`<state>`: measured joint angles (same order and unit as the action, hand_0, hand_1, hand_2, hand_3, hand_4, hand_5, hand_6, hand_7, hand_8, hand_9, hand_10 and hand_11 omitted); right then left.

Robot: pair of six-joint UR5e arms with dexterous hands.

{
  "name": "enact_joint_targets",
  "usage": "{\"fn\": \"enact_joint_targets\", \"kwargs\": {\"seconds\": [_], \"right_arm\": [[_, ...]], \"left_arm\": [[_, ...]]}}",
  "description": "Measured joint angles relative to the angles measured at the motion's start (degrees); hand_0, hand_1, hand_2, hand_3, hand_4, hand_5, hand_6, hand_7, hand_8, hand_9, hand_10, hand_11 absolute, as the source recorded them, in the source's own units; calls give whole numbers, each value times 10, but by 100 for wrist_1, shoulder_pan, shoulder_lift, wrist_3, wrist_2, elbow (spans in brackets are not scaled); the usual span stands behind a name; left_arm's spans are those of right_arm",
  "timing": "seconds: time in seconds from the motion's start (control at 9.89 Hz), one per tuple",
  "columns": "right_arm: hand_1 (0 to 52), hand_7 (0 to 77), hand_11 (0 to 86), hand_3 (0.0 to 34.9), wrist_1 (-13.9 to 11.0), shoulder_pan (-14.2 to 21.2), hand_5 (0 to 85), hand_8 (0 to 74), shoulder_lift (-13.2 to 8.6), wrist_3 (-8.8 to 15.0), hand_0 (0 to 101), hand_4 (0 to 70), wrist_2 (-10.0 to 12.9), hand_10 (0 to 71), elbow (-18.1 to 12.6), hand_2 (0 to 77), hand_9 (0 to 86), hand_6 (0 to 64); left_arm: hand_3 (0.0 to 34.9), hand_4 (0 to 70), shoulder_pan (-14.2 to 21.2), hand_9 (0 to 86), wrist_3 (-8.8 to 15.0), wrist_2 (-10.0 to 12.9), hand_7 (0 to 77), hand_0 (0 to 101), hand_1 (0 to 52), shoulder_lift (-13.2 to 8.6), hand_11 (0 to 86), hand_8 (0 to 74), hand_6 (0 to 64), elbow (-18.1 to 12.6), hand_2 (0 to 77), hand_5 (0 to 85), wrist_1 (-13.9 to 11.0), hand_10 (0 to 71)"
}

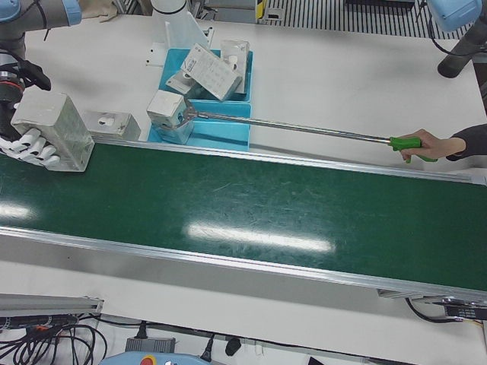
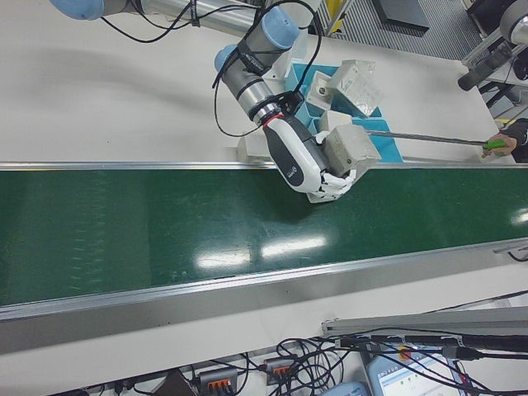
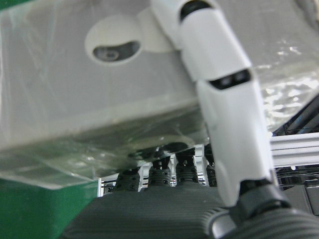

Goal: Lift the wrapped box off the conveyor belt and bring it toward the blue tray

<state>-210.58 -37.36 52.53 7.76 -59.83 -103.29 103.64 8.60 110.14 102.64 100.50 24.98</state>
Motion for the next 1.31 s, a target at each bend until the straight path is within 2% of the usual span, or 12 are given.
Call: {"fn": "enact_joint_targets", "kwargs": {"seconds": [0.1,0.2,0.3,0.4,0.51,0.61,0.81,0.91,1.01,1.11,1.21,1.31], "right_arm": [[65,545,349,6,-170,-14,475,398,16,12,569,425,0,316,-249,305,420,311],[0,605,420,5,-324,-10,507,453,26,73,494,453,1,393,-558,245,485,371],[0,676,529,6,-437,48,589,562,22,207,483,458,9,491,-874,289,627,453],[0,676,529,5,-499,194,589,562,14,350,479,458,52,491,-1095,289,627,453],[0,698,595,1,-531,453,736,709,0,505,490,469,178,518,-1242,316,780,502],[0,720,807,3,-536,776,736,698,-26,682,490,485,389,676,-1311,316,769,616],[0,714,807,3,-504,1361,731,693,-233,1096,492,485,782,676,-1270,316,758,616],[0,714,813,2,-417,1600,731,693,-386,1268,492,491,915,698,-1123,305,753,616],[0,709,807,2,-220,1760,725,698,-487,1359,486,496,971,704,-926,180,753,622],[0,709,807,2,47,1881,725,698,-552,1407,486,496,983,704,-691,180,753,622],[0,704,824,3,267,1975,736,633,-614,1433,504,469,976,649,-473,185,747,622],[5,736,829,2,380,2042,753,551,-655,1445,527,409,967,524,-343,191,764,578]], "left_arm": [[0,0,0,0,0,0,5,0,0,0,0,5,0,0,5,11,0,0],[0,0,0,0,0,0,5,0,0,0,0,5,0,0,11,11,0,5],[0,0,0,0,0,0,5,0,0,0,0,5,0,0,11,11,0,5],[0,0,0,0,0,0,5,0,0,0,0,5,0,0,11,11,0,5],[0,0,0,0,0,0,5,0,0,0,5,5,0,0,11,11,0,0],[0,0,0,0,0,0,5,0,0,0,5,5,0,0,11,11,0,5],[0,0,0,0,0,0,5,0,0,0,0,5,0,0,11,11,0,5],[0,0,0,0,0,0,5,0,0,0,5,5,0,0,11,11,0,0],[0,0,0,0,0,0,5,0,0,0,5,5,0,0,11,11,0,0],[0,0,0,0,0,0,5,0,0,0,0,5,0,0,5,11,0,5],[0,0,0,0,0,0,5,0,0,0,0,5,0,0,5,11,0,5],[0,0,0,0,0,0,5,0,0,0,0,5,0,0,5,11,0,5]]}}
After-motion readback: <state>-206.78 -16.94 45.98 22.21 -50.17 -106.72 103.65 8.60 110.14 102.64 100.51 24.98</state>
